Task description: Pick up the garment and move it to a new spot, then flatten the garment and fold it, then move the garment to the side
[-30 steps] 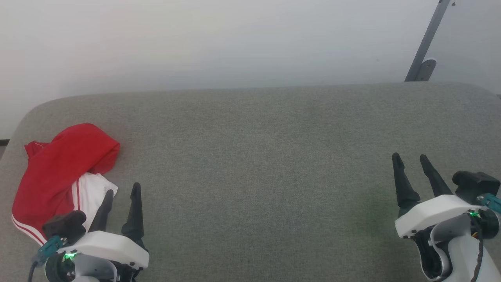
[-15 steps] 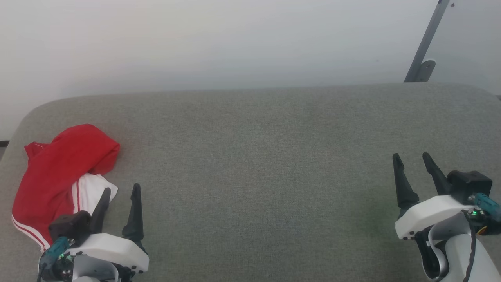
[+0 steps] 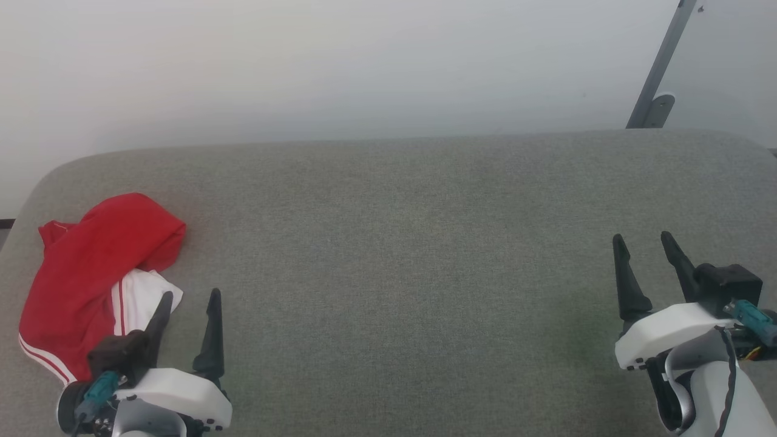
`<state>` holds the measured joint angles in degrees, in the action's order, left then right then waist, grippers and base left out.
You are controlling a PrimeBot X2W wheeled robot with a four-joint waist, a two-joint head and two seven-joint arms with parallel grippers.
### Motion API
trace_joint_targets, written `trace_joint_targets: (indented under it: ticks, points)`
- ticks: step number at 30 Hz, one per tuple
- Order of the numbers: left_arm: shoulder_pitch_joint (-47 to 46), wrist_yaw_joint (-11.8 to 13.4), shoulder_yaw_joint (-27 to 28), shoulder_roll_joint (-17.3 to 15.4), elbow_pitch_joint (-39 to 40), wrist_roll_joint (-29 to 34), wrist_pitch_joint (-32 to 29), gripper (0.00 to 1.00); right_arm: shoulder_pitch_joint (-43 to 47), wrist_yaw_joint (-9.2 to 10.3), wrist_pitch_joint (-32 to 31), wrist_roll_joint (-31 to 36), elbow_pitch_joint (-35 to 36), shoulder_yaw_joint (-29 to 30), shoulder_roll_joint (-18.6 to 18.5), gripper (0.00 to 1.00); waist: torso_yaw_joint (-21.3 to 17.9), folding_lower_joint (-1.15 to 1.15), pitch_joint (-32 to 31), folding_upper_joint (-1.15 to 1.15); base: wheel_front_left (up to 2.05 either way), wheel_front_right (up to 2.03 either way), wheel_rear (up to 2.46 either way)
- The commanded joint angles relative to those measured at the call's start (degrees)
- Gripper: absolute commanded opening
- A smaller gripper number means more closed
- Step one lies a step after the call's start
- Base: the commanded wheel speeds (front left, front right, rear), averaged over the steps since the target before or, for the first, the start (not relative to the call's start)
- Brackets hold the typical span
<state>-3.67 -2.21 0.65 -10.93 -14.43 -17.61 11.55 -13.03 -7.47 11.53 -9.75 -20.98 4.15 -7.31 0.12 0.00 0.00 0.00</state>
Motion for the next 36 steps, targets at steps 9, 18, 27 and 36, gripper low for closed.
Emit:
trace_joint_targets:
  ticks: [9,18,27,36]
  points:
    - [0.0,-1.5,1.1,0.5,-0.5,4.3,1.4,1.00,-0.7,-0.03,1.5,2.1,0.7,0.1,-0.5,1.00,0.2,0.00,0.1,0.00,0.00,0.00,0.00]
    - [-0.3,-2.5,2.0,1.0,-0.9,8.4,2.4,1.00,-0.9,-0.03,2.5,5.1,0.8,0.1,-0.9,1.00,0.2,0.00,0.2,0.00,0.00,0.00,0.00]
    - [-1.6,-4.1,2.8,1.9,-2.5,10.3,3.4,1.00,-1.1,-0.03,3.5,7.0,1.0,0.8,-1.1,1.00,0.9,0.00,0.7,0.00,0.00,0.00,0.00]
    - [-3.6,-4.9,3.2,3.1,-3.5,10.2,3.7,1.00,-0.3,-0.03,3.8,5.1,2.1,0.4,-0.3,1.00,5.5,0.00,1.8,0.00,0.00,0.00,0.00]
